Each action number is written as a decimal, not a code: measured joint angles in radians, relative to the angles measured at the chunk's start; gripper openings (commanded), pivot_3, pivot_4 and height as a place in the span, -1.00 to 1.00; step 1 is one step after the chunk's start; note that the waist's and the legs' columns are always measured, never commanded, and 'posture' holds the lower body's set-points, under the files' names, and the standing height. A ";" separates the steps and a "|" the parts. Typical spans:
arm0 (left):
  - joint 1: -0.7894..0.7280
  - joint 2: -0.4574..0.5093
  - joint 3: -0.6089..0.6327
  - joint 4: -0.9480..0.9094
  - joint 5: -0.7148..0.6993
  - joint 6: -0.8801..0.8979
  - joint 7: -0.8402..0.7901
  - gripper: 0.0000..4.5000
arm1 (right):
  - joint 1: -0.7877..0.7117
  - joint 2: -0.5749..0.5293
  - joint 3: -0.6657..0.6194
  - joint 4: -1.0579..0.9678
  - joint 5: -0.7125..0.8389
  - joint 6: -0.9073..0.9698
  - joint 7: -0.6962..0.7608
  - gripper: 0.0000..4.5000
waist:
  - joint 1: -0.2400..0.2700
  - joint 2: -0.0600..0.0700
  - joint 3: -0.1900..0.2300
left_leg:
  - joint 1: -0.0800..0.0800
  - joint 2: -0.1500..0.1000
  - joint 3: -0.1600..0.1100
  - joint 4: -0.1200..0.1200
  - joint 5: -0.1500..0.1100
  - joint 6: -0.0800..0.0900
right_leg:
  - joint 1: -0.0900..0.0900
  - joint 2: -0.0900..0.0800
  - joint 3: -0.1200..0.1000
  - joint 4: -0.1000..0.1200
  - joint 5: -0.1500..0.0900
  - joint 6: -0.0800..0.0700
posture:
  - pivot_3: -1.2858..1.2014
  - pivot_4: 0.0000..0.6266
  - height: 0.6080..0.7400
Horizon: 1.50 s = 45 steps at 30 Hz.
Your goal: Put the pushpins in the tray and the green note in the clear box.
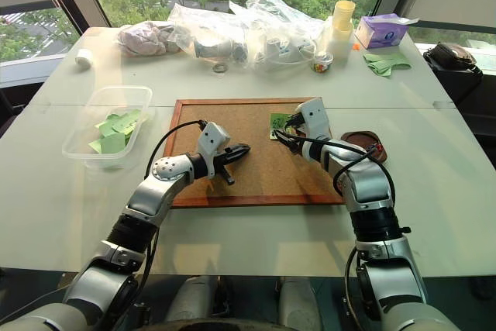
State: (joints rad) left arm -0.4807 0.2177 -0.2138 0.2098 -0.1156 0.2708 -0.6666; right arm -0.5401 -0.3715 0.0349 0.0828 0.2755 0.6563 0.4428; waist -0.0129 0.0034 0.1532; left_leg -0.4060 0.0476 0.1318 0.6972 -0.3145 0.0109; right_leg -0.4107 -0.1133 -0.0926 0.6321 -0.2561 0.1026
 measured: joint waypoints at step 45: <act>0.015 -0.009 -0.007 -0.024 0.019 0.005 0.018 -1.00 | -0.027 0.079 -0.166 0.019 0.082 0.206 -0.100 -0.96 | 0.002 0.000 0.000 | 0.000 0.000 0.000 0.000 0.000 -0.001 | 0.000 0.000 0.000 0.000 0.000 0.000 | 0.03 -0.52 1.00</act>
State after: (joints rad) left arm -0.4657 0.2089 -0.2213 0.1857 -0.0964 0.2762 -0.6484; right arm -0.5676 -0.2920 -0.1307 0.1022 0.3572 0.8619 0.3428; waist -0.0113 0.0035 0.1532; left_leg -0.4061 0.0477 0.1323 0.6969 -0.3142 0.0104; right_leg -0.4108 -0.1134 -0.0926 0.6320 -0.2561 0.1025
